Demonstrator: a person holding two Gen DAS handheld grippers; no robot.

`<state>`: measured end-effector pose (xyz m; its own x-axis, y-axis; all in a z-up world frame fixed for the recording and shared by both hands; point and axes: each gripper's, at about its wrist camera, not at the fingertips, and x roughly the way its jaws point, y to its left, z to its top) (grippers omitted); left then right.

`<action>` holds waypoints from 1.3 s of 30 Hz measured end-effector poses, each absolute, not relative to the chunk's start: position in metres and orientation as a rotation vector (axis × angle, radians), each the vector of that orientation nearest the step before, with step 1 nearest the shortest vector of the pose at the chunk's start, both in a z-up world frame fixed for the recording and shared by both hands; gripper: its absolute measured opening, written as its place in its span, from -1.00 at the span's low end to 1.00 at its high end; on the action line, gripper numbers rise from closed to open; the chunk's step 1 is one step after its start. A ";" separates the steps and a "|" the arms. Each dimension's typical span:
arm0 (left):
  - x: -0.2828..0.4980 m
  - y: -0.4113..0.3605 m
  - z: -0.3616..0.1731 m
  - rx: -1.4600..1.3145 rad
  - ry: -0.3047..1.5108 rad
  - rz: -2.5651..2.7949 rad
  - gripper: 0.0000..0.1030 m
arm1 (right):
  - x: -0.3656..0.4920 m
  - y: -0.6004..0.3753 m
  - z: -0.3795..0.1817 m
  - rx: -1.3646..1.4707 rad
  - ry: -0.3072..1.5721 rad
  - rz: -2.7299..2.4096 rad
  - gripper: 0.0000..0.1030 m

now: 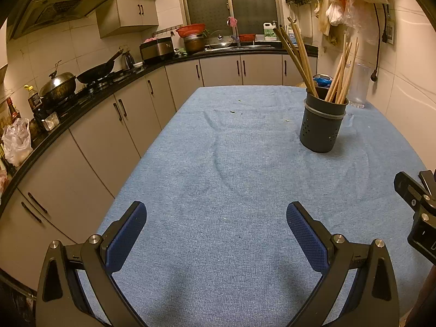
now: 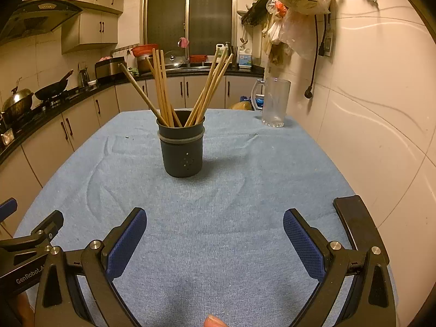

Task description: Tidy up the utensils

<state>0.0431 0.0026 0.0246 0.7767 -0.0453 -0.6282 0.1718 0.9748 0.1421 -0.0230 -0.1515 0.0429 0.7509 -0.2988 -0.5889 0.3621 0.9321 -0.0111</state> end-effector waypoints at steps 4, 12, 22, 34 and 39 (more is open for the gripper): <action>0.043 0.002 0.024 0.198 0.675 -0.122 0.98 | -0.023 -0.151 0.042 0.106 0.630 -0.360 0.98; 0.043 0.002 0.024 0.199 0.674 -0.122 0.98 | -0.022 -0.152 0.042 0.108 0.632 -0.359 0.98; 0.043 0.001 0.024 0.199 0.676 -0.124 0.98 | -0.022 -0.152 0.042 0.108 0.633 -0.359 0.98; 0.042 0.001 0.023 0.198 0.678 -0.126 0.98 | -0.022 -0.152 0.042 0.109 0.635 -0.360 0.98; 0.042 0.000 0.023 0.198 0.678 -0.127 0.98 | -0.023 -0.153 0.040 0.113 0.637 -0.358 0.98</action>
<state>0.0417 0.0005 0.0226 0.7723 -0.0520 -0.6331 0.1803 0.9736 0.1400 -0.0227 -0.1528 0.0401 0.7447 -0.2921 -0.6001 0.3611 0.9325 -0.0058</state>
